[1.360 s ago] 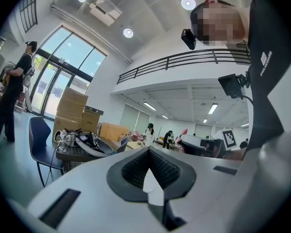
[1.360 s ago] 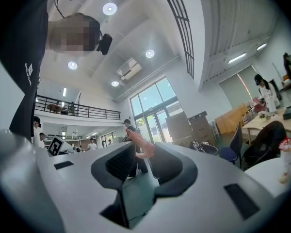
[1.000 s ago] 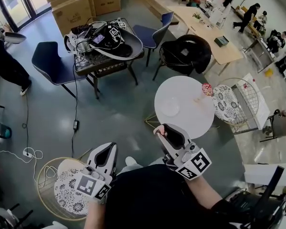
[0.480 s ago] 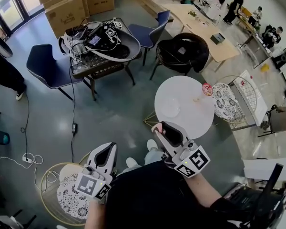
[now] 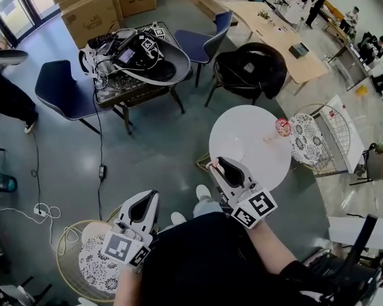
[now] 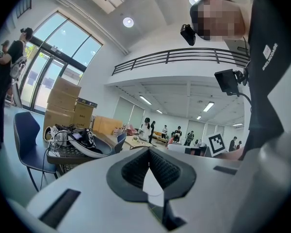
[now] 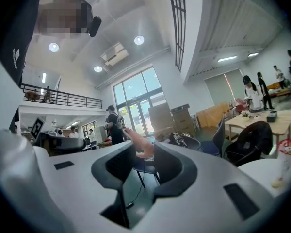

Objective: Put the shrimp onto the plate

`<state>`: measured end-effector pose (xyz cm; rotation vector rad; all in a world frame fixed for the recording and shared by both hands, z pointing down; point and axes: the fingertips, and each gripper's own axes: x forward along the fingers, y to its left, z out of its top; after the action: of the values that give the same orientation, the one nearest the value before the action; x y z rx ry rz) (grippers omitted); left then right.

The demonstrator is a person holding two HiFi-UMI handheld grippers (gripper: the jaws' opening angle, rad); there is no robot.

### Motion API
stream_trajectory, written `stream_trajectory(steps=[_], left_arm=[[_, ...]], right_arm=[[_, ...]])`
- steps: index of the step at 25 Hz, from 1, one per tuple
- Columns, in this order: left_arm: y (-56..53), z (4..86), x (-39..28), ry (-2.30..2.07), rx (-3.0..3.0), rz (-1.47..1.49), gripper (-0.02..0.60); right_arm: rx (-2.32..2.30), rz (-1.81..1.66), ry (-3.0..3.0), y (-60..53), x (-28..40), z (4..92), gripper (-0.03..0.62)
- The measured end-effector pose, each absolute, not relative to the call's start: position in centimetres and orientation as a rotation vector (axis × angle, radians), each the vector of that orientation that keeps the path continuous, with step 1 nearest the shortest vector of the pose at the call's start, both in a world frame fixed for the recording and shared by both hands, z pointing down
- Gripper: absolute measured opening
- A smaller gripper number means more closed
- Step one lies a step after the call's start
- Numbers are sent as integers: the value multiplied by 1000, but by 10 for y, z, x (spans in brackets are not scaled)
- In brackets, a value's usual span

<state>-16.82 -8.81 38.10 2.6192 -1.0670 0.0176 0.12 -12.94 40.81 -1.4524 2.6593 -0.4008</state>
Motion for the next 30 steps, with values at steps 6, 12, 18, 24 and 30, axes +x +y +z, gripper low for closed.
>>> stream_trajectory(steps=[6,12,18,24,30], left_arm=[[-116,379,-148,-1088,2593,47,8],[-140,388,-129,-1121,2560,118,8],[-154,397,-107,-1143,2510,181,8],[-172,404,-83,-1157,2475,249,8],[-180,411,-66,-1175,2432,265,8]], right_arm=[[-1570,-513,2730,-165,37,467,127],[-1684,-688,2771,-192,75,535,126],[-1792,-889,2821,-208,111,612,126],[-1828,-1114,2880,-213,135,679,124],[-1828,-1301,2965,-214,152,735,124]])
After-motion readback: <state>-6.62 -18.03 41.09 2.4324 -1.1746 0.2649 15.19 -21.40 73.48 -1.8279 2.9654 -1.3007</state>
